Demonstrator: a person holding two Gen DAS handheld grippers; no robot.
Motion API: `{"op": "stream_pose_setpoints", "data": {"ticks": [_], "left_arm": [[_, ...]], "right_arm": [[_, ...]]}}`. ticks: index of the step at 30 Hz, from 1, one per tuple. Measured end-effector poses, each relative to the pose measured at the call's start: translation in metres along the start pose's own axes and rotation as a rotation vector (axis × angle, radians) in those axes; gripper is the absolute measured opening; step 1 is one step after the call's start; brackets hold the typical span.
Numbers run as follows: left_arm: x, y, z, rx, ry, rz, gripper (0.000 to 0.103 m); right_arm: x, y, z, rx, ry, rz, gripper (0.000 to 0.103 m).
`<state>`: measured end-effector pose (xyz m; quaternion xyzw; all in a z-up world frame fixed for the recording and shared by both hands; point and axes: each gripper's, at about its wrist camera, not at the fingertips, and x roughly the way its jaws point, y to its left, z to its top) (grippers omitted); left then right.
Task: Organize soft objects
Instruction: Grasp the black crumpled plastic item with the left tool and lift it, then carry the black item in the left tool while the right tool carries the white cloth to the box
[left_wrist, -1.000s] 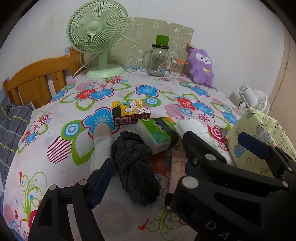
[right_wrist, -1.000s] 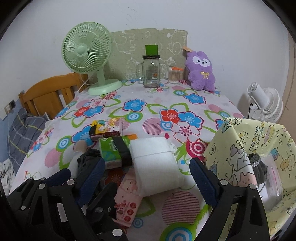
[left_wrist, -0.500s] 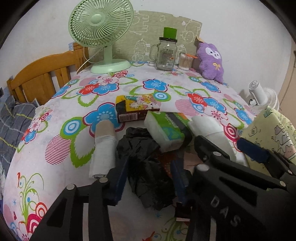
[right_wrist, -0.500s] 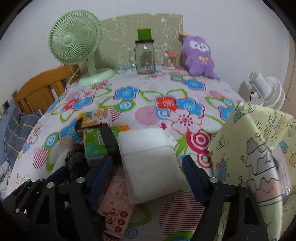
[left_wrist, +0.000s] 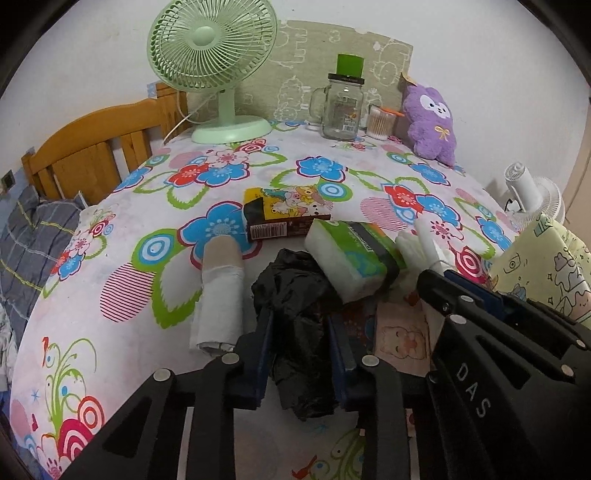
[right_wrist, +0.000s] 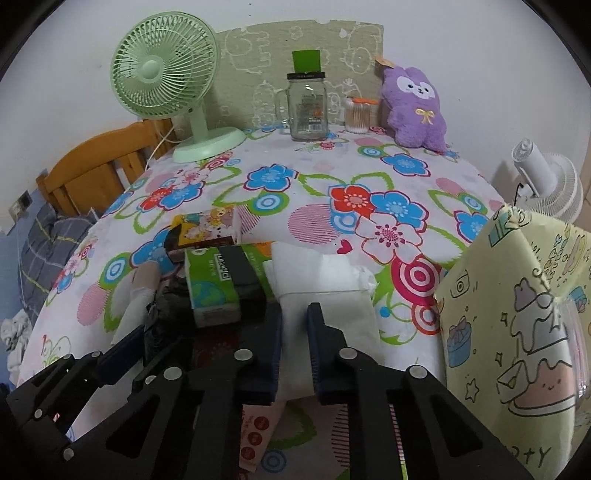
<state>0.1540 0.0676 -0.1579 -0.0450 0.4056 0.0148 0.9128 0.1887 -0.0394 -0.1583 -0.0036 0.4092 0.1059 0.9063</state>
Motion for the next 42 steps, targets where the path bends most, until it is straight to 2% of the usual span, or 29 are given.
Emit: {"op": "stream_pose_setpoints", "data": {"ticks": [11, 23, 42], "left_arm": [[-0.021, -0.004, 0.0, 0.004, -0.033, -0.013, 0.023], [-0.055, -0.003, 0.004, 0.007, -0.095, -0.005, 0.023], [-0.105, -0.011, 0.007, 0.013, -0.161, -0.035, 0.023]], "right_arm": [[-0.025, 0.006, 0.002, -0.03, -0.035, 0.011, 0.011], [-0.055, 0.009, 0.006, -0.007, -0.049, 0.07, 0.01], [-0.114, 0.009, 0.007, 0.004, -0.116, 0.08, 0.01]]}}
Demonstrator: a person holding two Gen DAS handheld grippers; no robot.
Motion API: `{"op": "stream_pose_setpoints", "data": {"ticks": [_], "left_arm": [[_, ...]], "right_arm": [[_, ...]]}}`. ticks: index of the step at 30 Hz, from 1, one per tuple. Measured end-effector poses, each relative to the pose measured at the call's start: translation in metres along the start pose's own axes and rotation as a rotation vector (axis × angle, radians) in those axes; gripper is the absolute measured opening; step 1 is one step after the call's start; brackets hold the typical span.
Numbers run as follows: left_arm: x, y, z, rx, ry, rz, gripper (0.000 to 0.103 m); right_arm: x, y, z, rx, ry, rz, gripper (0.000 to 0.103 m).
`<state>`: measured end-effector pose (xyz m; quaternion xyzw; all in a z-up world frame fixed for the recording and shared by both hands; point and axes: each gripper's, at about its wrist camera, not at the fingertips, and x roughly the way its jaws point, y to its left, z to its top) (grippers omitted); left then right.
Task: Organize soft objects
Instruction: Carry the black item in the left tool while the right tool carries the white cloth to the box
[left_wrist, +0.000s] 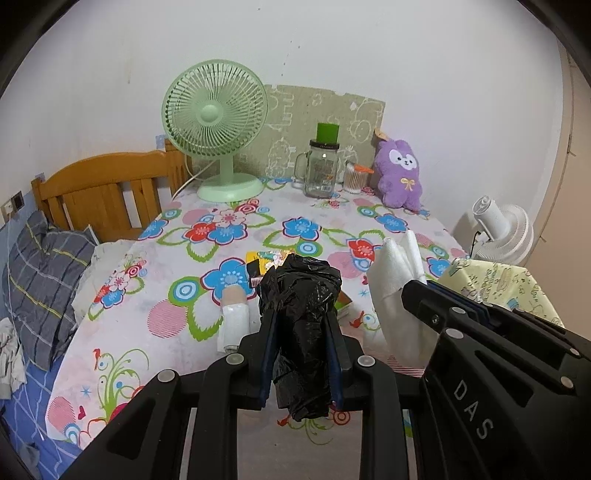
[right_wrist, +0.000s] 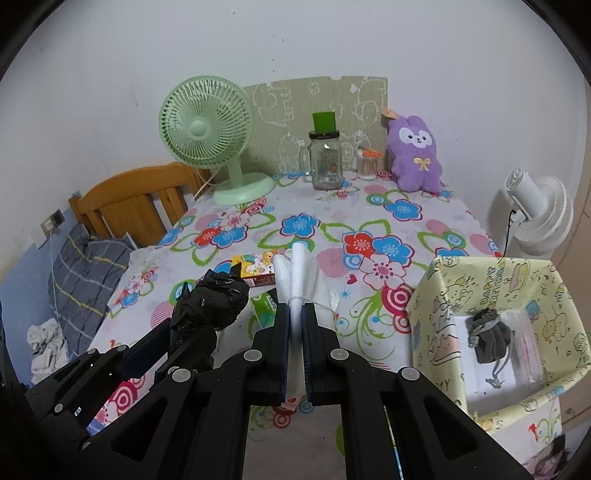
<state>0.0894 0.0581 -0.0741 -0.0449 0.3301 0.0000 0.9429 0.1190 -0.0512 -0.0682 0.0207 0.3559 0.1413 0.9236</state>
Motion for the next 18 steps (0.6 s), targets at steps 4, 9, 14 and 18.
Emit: {"op": "stream_pose_setpoints", "data": {"ticks": [4, 9, 14, 18], "left_arm": [[-0.009, -0.001, 0.003, 0.002, -0.015, 0.0, 0.023], [-0.016, -0.004, 0.004, 0.005, -0.025, 0.0, 0.023], [-0.022, -0.008, 0.005, 0.011, -0.034, -0.003, 0.023], [-0.026, -0.012, 0.006, 0.018, -0.039, -0.005, 0.023]], "right_arm": [[-0.01, 0.001, 0.002, -0.001, -0.016, 0.003, 0.01], [-0.02, 0.0, 0.003, 0.0, -0.027, 0.006, 0.01], [-0.027, -0.002, 0.004, 0.003, -0.037, 0.003, 0.01], [-0.032, -0.005, 0.005, 0.005, -0.044, 0.0, 0.01]]}}
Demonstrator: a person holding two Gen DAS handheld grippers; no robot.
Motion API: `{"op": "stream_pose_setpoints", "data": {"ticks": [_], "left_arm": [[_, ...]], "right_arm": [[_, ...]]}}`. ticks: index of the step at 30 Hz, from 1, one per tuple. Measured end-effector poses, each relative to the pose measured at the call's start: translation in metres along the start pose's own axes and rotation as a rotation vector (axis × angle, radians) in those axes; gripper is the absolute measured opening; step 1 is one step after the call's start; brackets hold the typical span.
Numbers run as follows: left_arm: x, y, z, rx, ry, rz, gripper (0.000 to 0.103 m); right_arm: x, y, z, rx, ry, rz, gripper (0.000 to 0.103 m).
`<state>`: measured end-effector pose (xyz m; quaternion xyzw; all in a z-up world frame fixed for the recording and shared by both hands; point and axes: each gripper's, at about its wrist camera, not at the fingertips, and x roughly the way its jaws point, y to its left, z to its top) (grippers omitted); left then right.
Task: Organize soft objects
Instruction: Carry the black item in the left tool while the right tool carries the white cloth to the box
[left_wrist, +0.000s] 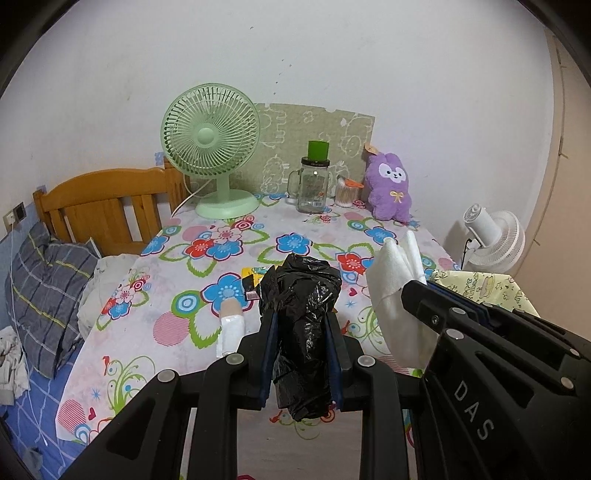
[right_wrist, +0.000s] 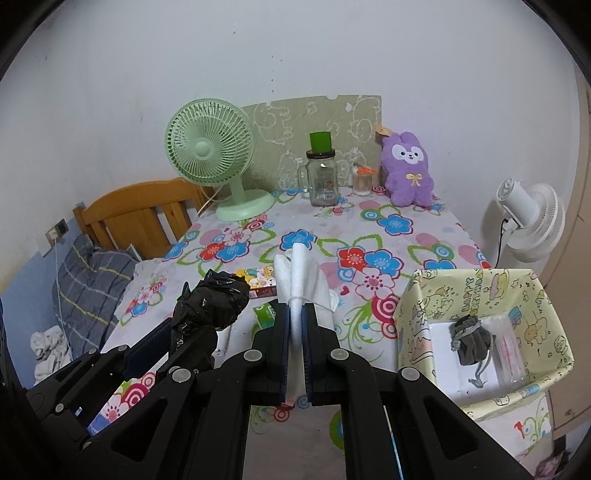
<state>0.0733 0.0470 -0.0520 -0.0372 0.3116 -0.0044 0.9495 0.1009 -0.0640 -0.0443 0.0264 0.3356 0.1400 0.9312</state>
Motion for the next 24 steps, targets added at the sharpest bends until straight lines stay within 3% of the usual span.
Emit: {"op": "stream_pose_setpoints", "data": {"ticks": [24], "left_arm": [[-0.007, -0.05, 0.02, 0.058, -0.036, -0.045, 0.023]], "right_arm": [[-0.028, -0.042, 0.018, 0.025, -0.05, -0.044, 0.01]]}}
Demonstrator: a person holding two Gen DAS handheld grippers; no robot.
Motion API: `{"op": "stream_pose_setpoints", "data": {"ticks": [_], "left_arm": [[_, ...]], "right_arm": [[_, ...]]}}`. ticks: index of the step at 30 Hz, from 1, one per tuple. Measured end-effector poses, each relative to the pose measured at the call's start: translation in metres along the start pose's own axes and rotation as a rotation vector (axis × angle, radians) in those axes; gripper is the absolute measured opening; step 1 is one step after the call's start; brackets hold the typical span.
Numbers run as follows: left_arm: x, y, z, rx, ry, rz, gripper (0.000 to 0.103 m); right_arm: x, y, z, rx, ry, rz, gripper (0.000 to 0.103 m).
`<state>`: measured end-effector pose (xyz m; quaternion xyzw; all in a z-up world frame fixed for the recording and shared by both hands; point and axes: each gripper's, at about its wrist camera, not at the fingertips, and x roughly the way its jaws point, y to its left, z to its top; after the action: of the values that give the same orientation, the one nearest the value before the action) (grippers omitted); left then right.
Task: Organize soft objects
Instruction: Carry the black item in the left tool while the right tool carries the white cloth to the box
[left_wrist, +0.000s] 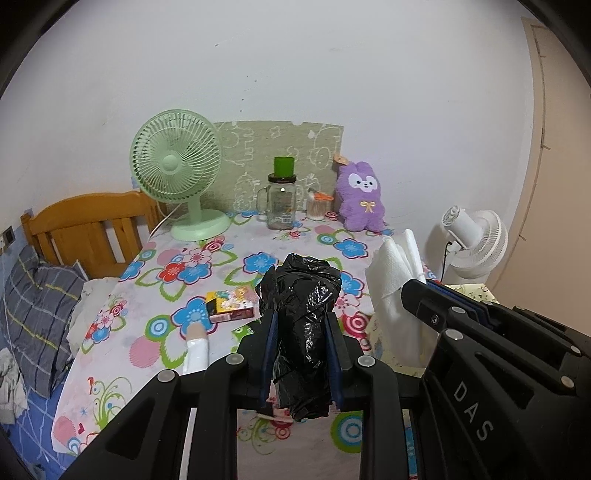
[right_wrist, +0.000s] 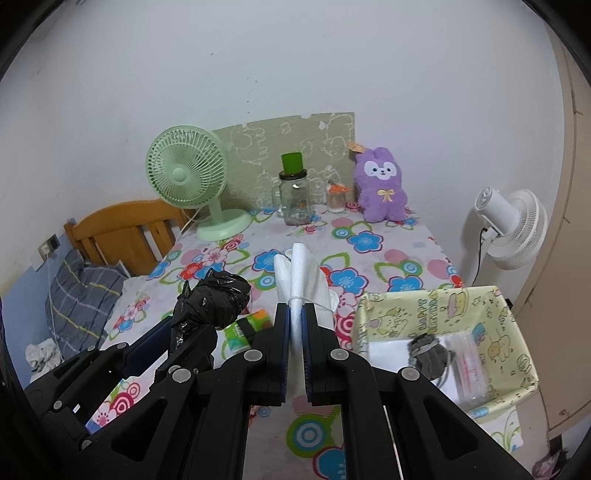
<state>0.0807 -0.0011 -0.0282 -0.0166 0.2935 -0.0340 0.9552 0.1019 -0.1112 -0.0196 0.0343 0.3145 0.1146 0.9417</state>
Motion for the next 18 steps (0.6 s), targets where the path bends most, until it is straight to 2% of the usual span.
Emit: {"op": "stream_pose_setpoints", "data": {"ticks": [18], "left_arm": [[0.004, -0.051, 0.014, 0.046, -0.017, -0.103, 0.023]], "right_arm": [[-0.021, -0.051, 0.011, 0.041, -0.039, -0.06, 0.01]]}}
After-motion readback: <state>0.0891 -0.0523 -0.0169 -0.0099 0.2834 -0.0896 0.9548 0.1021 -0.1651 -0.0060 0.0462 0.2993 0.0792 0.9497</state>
